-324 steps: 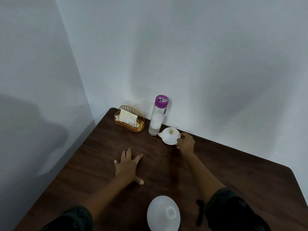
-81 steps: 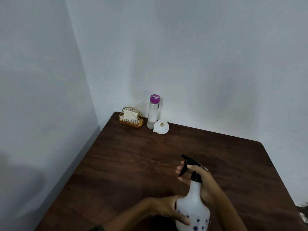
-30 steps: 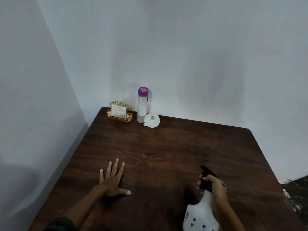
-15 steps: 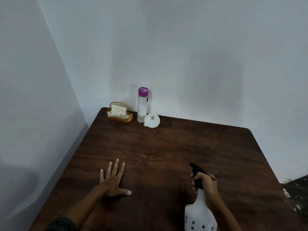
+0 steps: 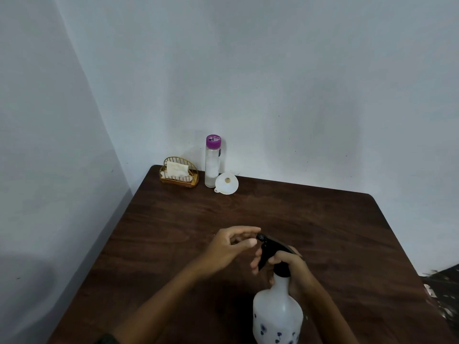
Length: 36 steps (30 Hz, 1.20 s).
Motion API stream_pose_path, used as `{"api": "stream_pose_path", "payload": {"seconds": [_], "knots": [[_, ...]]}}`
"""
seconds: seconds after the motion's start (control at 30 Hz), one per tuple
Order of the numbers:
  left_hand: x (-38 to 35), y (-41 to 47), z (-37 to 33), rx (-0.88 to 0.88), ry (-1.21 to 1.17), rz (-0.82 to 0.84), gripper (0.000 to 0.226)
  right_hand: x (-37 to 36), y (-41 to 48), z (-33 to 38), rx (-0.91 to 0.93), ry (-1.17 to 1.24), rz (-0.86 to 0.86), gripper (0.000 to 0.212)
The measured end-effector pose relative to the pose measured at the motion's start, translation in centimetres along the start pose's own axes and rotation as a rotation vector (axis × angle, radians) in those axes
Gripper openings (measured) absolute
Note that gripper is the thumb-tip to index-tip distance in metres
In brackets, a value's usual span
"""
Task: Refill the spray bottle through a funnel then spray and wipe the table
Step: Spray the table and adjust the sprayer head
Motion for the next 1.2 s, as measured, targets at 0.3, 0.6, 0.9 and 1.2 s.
{"api": "stream_pose_path", "payload": {"seconds": [0.3, 0.6, 0.9, 1.2], "knots": [[0.1, 0.3, -2.8, -0.167, -0.058, -0.047, 0.012, -1.6, 1.3, 1.8, 0.028, 0.001, 0.113, 0.038], [0.7, 1.2, -2.4, -0.018, 0.118, -0.058, 0.058, -2.5, 1.3, 2.0, 0.044, -0.087, 0.139, 0.041], [0.6, 0.7, -2.8, -0.092, 0.024, 0.017, 0.015, -2.1, 1.0, 2.3, 0.065, -0.043, 0.094, 0.038], [-0.4, 0.1, 0.2, 0.063, -0.214, -0.06, 0.031, -1.3, 0.9, 1.7, 0.049, -0.099, -0.031, 0.033]]}}
Point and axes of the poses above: each hand's wrist, its own y-axis towards the middle knuckle, its own x-axis out of the back of the hand, z = x × y, the point moved 5 cm from there along y, towards the middle knuckle, and after that the axes turned 10 degrees about z, right-handed, at the moved point
